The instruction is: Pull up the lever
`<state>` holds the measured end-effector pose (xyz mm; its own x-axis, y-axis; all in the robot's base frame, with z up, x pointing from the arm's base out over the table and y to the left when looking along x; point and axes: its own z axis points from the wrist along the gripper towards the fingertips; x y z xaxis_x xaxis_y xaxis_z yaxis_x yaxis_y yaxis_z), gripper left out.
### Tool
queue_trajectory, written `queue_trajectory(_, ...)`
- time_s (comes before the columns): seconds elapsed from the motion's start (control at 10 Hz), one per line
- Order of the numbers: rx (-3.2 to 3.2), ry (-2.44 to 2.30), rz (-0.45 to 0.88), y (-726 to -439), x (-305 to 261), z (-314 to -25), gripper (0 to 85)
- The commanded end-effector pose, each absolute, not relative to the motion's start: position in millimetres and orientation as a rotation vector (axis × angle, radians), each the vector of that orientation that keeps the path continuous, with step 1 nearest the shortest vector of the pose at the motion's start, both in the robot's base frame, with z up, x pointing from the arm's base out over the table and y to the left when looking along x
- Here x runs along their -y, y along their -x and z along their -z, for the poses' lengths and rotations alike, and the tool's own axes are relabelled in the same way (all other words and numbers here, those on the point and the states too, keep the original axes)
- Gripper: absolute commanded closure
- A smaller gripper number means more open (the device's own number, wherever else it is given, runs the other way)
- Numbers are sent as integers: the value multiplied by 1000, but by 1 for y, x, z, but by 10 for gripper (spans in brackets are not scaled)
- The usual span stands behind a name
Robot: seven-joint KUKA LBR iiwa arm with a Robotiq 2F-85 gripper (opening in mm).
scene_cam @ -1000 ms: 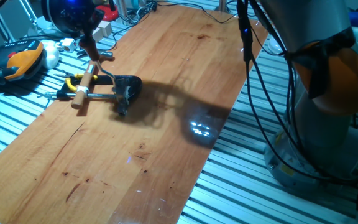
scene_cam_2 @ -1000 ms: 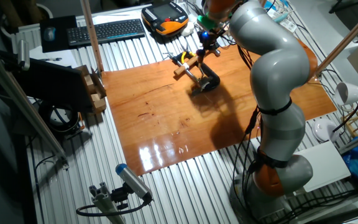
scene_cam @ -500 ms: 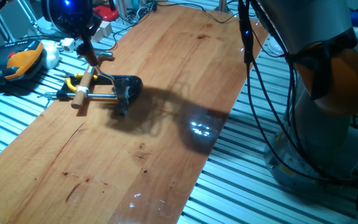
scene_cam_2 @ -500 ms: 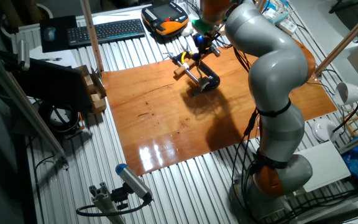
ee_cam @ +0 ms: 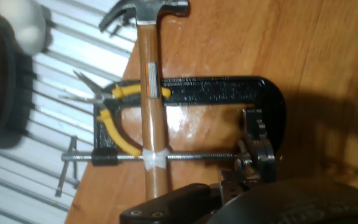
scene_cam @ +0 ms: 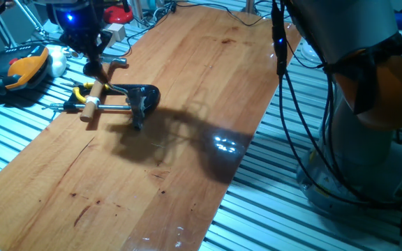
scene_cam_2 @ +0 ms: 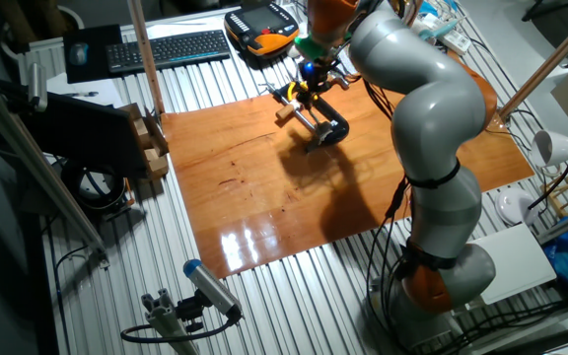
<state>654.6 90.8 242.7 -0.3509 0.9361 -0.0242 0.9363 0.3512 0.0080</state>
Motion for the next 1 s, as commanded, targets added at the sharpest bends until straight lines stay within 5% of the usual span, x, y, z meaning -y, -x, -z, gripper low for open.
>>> queue_trajectory(0.0, -2559, -1783, 7, -653, -95, -241, 850)
queue_trajectory(0.9, -2537, -1785, -14, -648, -123, -209, 850)
